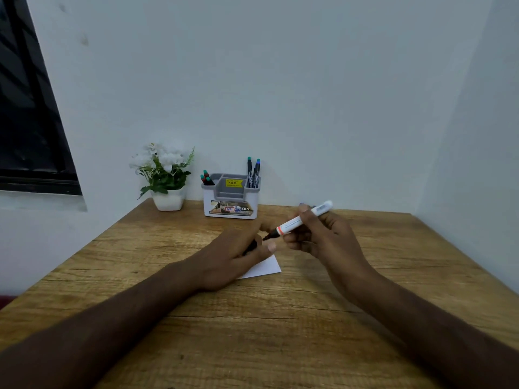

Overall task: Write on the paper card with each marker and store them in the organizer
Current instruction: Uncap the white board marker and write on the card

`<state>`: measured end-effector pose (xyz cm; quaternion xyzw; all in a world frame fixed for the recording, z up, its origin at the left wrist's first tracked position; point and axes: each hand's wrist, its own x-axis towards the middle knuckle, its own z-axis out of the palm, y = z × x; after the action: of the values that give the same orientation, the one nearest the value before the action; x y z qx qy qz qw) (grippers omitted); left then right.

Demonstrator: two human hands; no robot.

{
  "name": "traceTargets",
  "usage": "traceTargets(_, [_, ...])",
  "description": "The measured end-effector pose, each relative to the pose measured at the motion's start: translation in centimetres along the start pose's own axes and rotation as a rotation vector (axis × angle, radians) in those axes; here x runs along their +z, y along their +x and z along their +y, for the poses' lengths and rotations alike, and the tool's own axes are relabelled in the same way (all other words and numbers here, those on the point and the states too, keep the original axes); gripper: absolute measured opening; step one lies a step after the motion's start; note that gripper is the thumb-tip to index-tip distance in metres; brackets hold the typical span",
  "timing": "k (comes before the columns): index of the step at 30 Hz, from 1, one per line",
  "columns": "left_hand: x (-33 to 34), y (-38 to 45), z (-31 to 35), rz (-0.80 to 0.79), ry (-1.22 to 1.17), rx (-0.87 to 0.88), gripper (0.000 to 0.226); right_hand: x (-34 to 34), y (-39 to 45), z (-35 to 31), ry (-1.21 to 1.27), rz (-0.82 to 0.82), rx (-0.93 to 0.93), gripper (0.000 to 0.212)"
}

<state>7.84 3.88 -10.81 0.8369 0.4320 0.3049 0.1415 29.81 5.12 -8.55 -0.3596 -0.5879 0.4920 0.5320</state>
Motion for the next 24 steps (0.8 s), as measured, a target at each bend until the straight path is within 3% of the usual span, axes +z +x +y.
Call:
traceTargets(3, [-1.4, -0.2, -1.4, 0.019, -0.035, -0.079, 0.029, -0.8, 0.5, -0.6, 0.125, 0.119, 0.000, 0.040])
traceTargets(5, [-2.7, -0.5, -2.2, -0.014, 0.094, -0.046, 0.035, -1.1, 0.6, -0.6, 0.180, 0.141, 0.030, 0.042])
traceTargets(9, [-3.8, -1.2, -3.3, -0.172, 0.334, -0.020, 0.024, -1.0, 0.8, -0.1, 0.219, 0.139, 0.100, 0.038])
traceTargets(17, [-1.7, -0.8, -1.9, -0.046, 0.504, -0.160, 0.039, -0.3, 0.1, -0.2, 0.227, 0.025, 0.115, 0.013])
traceTargets(20, [-0.1, -0.5, -1.4, -0.025, 0.523, -0.193, 0.034, 0.3, -0.2, 0.1, 0.189, 0.023, 0.158, 0.014])
traceTargets(24, [-1.4, -0.2, -1.3, -0.166, 0.314, -0.174, 0.025, 0.6, -0.2, 0.7, 0.132, 0.000, 0.280, 0.012])
